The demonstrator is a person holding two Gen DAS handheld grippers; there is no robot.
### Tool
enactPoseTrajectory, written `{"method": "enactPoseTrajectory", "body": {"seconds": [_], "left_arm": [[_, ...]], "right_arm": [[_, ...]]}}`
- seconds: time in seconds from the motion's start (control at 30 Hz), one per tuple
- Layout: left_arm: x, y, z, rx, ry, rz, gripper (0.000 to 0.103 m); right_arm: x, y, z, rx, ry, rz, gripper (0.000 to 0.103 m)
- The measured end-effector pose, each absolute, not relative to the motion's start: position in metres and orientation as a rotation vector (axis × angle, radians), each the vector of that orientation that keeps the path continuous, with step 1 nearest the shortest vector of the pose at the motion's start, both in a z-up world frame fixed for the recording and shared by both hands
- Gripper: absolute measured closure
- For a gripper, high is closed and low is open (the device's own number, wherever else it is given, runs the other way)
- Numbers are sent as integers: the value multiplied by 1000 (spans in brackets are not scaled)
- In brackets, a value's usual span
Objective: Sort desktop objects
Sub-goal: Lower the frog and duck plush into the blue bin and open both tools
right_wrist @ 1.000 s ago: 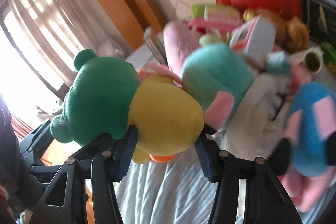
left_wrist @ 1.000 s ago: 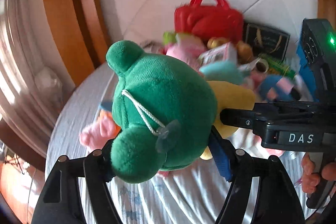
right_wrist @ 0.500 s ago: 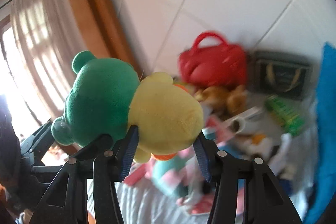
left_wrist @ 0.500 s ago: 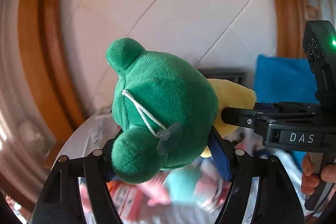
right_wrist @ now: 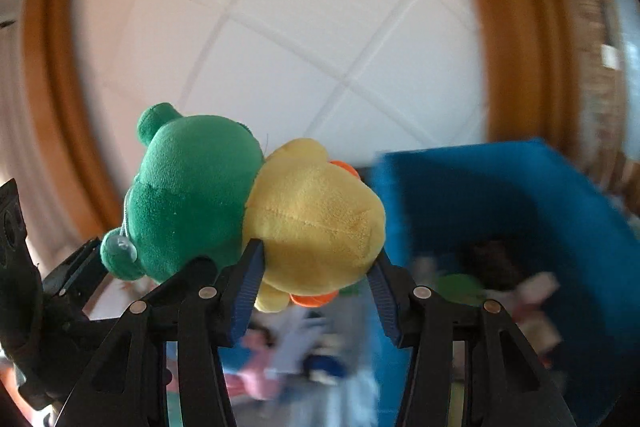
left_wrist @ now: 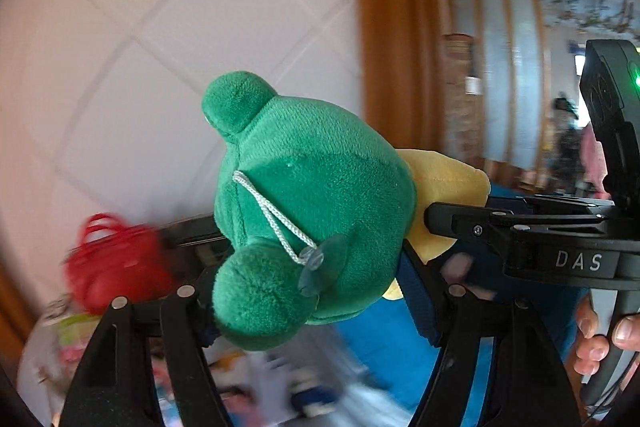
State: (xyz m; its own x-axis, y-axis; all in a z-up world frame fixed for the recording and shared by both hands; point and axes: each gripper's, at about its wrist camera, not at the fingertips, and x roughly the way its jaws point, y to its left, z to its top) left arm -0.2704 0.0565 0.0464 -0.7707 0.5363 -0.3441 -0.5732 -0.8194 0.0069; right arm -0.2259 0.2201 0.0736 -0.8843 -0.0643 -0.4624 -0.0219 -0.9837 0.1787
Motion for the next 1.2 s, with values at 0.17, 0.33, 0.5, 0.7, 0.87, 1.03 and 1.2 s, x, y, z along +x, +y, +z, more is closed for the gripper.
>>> {"method": "enactPoseTrajectory", "body": {"seconds": [0.17,0.33,0.5,0.7,0.87,1.03,1.2], "left_arm": [[-288,153,46,-562,133,2346,31],[-296,223,33,-759,132,2247,31],[-316,277,8,-972,149,2175,31],[-324,307,-18,-1173,163,2119,27],[-324,308,-35,-1265,157,2132,26],[-321,309,-33,-1286,180,2139,26],[-325,329,-33,-1289,223,2142,26]], "right_arm": [[-211,308,77,890,-333,-3107,53],[-211,388,61,1087,-413,-3110,53],[-215,444,38,1245,-526,-3048,52],[-227,487,1,1383,-648,-2952,51],[-234,501,-16,1451,-670,-2921,49],[-239,504,-21,1506,-625,-2917,49],[-241,506,-33,1558,-597,-2905,49]]}}
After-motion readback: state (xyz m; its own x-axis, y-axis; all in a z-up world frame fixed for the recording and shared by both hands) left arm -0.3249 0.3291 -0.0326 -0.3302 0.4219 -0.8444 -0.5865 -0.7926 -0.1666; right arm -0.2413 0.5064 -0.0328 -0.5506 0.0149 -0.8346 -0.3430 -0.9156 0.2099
